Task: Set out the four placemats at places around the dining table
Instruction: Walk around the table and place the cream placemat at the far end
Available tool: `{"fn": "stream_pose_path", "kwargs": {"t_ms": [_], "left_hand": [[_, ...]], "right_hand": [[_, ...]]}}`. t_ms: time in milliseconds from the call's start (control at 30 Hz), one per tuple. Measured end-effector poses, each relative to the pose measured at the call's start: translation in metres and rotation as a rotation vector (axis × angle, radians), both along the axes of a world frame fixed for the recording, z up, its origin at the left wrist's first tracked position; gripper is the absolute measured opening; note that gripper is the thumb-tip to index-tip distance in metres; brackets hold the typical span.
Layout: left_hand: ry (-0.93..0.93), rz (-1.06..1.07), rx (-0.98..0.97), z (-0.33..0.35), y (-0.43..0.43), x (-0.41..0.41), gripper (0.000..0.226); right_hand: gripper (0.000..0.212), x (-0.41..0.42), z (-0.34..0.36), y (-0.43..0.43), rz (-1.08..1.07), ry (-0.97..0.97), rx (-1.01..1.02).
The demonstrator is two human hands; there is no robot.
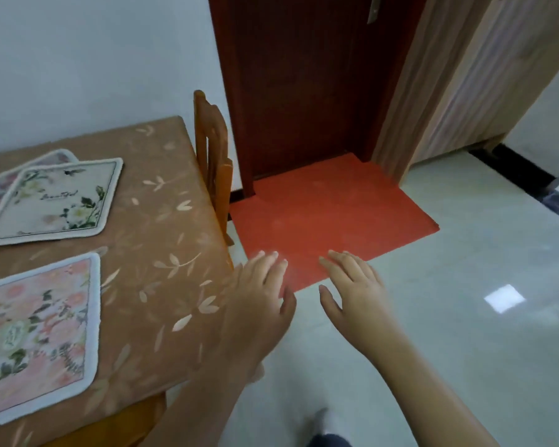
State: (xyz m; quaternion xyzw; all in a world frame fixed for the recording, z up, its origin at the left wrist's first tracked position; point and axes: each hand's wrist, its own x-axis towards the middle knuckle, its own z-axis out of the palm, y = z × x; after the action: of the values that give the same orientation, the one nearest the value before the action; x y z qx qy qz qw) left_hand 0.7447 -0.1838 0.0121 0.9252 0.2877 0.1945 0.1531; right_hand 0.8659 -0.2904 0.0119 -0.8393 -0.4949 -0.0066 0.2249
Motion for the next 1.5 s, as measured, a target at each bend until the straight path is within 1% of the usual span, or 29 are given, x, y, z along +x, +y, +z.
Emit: {"fn": "stream_pose_path", "kwargs": {"t_ms": [33, 133, 267, 400, 500, 600, 667, 733, 833, 933, 1100, 1267, 1367, 1500], "left_hand": [[-0.006, 0.034, -0.018, 0.003, 0.002, 0.010, 0.043], [-0.013, 0.125, 0.019, 0.005, 0.011, 0.033, 0.038], [0.005, 0.259, 0.041, 0.003, 0.032, 0.042, 0.037], [0.005, 0.431, 0.007, -0.007, 0.065, 0.046, 0.040], [-0.004, 0.556, 0.042, -0.015, 0.100, 0.050, 0.034], [-0.016, 0.659, 0.045, -0.018, 0.142, 0.053, 0.042], [-0.024, 0.738, 0.031, -0.020, 0.170, 0.051, 0.040], [-0.008, 0.795, -0.008, -0.023, 0.195, 0.045, 0.054], [-0.021, 0.897, -0.013, -0.020, 0.223, 0.033, 0.045], [-0.003, 1.005, -0.020, -0.024, 0.237, 0.020, 0.042], [0.035, 1.146, -0.054, -0.037, 0.242, 0.001, 0.042], [0.052, 1.278, -0.014, -0.046, 0.269, -0.005, 0.043], [0.068, 1.344, 0.042, -0.048, 0.297, -0.003, 0.037], [0.081, 1.429, 0.059, -0.045, 0.337, 0.007, 0.042]], "right_hand": [[0.041, 0.014, 0.002, 0.006, 0.029, 0.007, -0.006], [0.042, 0.048, 0.003, 0.032, 0.112, 0.030, -0.013], [0.039, 0.068, 0.000, 0.077, 0.253, 0.048, 0.011], [0.041, 0.082, -0.005, 0.134, 0.429, 0.022, -0.046], [0.040, 0.087, -0.008, 0.180, 0.524, -0.005, -0.064], [0.037, 0.089, -0.005, 0.230, 0.632, -0.080, -0.036], [0.034, 0.085, -0.003, 0.267, 0.721, -0.114, -0.015], [0.032, 0.077, 0.002, 0.302, 0.803, -0.148, 0.012], [0.029, 0.064, 0.003, 0.349, 0.918, -0.156, 0.042], [0.036, 0.047, -0.001, 0.383, 1.018, -0.151, 0.038], [0.039, 0.020, -0.004, 0.420, 1.183, -0.146, 0.039], [0.040, 0.003, -0.010, 0.464, 1.353, -0.150, 0.070], [0.039, -0.001, -0.013, 0.501, 1.448, -0.140, 0.089], [0.038, -0.002, -0.017, 0.557, 1.550, -0.129, 0.081]]}}
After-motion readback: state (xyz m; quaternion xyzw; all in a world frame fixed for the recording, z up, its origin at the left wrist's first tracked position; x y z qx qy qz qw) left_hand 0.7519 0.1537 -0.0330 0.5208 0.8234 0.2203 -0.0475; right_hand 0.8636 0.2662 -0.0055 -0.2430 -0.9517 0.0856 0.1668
